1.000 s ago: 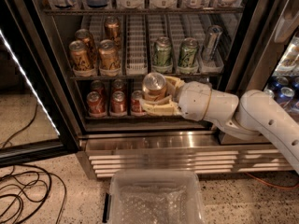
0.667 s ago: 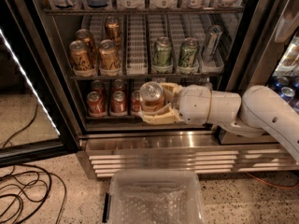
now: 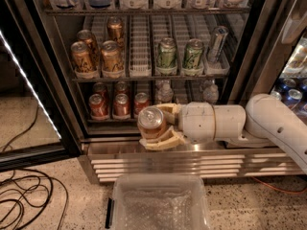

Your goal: Pick orange can from middle shelf of fridge

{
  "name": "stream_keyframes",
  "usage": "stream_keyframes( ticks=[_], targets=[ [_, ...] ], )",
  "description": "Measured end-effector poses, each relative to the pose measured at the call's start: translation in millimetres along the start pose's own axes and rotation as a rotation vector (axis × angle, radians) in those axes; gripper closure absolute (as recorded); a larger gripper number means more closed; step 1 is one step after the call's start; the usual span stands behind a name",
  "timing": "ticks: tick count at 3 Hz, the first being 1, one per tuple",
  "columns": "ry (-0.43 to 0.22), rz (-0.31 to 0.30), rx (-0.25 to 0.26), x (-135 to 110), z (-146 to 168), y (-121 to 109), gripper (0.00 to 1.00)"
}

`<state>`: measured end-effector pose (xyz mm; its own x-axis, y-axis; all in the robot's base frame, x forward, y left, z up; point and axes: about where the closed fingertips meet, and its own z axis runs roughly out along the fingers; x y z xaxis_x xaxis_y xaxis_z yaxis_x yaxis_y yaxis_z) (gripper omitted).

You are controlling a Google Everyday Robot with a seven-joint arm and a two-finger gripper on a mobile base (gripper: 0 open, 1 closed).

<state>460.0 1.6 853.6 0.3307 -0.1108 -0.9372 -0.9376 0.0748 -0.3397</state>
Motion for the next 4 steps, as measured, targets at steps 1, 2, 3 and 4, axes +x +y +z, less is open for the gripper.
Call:
stream_keyframes(
  ticks=[1,2,3,4],
  targets=[
    [-0.048,-0.023,-0.038,-8.3,3.2,23.2,1.00],
    [-0.105,-0.049,-0.074,-26.7,11.0,41.1,1.00],
    [-0.125,-0.077,-0.103,-50.3,17.4,55.1,1.00],
    [-0.097,-0.104,-0.116,-79.3,18.5,64.0,1.00]
  ],
)
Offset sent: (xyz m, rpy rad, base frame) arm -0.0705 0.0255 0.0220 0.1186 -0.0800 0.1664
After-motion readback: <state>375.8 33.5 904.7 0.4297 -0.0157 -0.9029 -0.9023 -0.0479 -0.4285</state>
